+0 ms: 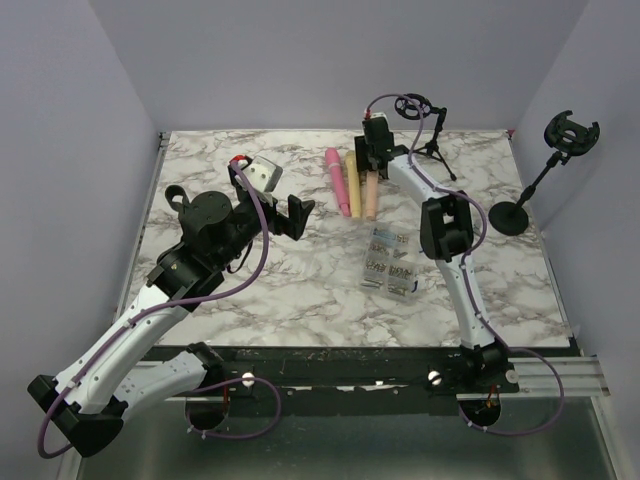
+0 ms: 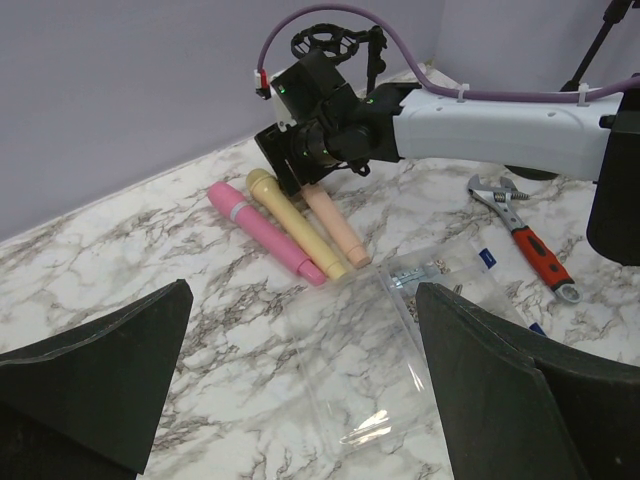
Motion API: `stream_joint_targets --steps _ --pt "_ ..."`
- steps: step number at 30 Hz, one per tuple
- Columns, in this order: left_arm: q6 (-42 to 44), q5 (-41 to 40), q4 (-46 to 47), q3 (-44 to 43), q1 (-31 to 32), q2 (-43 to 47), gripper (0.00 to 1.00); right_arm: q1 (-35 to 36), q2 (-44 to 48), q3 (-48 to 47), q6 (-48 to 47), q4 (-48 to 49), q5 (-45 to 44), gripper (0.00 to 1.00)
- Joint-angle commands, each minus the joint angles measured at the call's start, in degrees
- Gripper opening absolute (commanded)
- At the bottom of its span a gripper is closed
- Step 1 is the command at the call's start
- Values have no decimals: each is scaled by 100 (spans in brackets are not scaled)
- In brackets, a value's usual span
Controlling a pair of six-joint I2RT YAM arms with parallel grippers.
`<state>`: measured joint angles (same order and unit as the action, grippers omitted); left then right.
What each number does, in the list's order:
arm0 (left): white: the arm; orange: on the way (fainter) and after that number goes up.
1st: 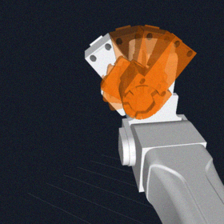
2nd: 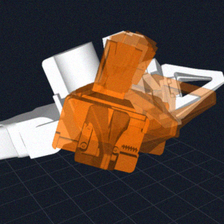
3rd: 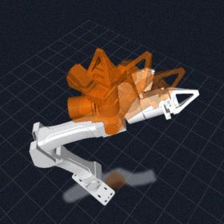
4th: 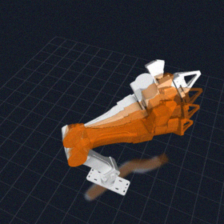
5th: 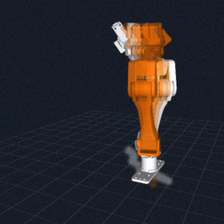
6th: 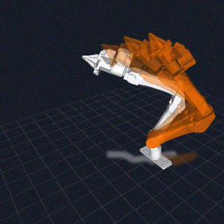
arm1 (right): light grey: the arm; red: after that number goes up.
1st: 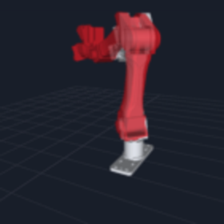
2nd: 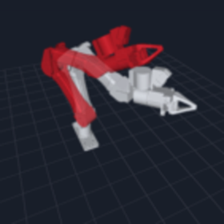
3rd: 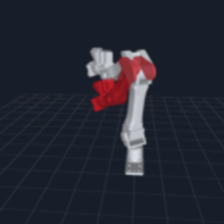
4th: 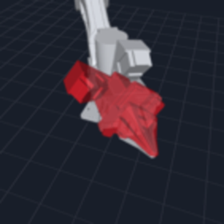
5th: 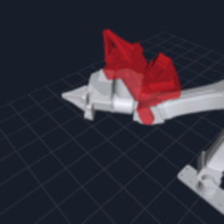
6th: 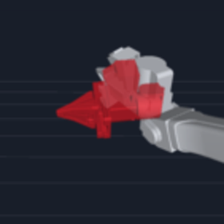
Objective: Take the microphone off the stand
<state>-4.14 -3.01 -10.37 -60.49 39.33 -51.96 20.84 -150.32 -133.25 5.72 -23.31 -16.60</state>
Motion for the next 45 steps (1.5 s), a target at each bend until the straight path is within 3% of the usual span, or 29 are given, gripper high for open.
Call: stream_joint_targets --steps 1,14,20,27,34,41,45 --pt "-42 116 77 4 -31 28 99 104 -165 -228 -122 189 9 71" --pt "-93 164 69 2 -30 -51 99 287 429 -286 -425 -192 -361 86" --pt "-148 245 62 -2 -31 -124 99 385 1372 500 -449 -202 -764 86" --pt "-259 299 43 -18 -26 -130 98 394 2998 2675 -118 328 -1146 89" --pt "-372 571 44 -35 -12 -180 99 264 5074 5585 138 2055 -1453 93" --pt "-386 572 21 -52 32 -100 99 -969 6733 7418 1440 3103 -702 93" --pt "-358 499 69 -4 55 -96 99 -1494 7747 8242 1859 3566 -791 93"
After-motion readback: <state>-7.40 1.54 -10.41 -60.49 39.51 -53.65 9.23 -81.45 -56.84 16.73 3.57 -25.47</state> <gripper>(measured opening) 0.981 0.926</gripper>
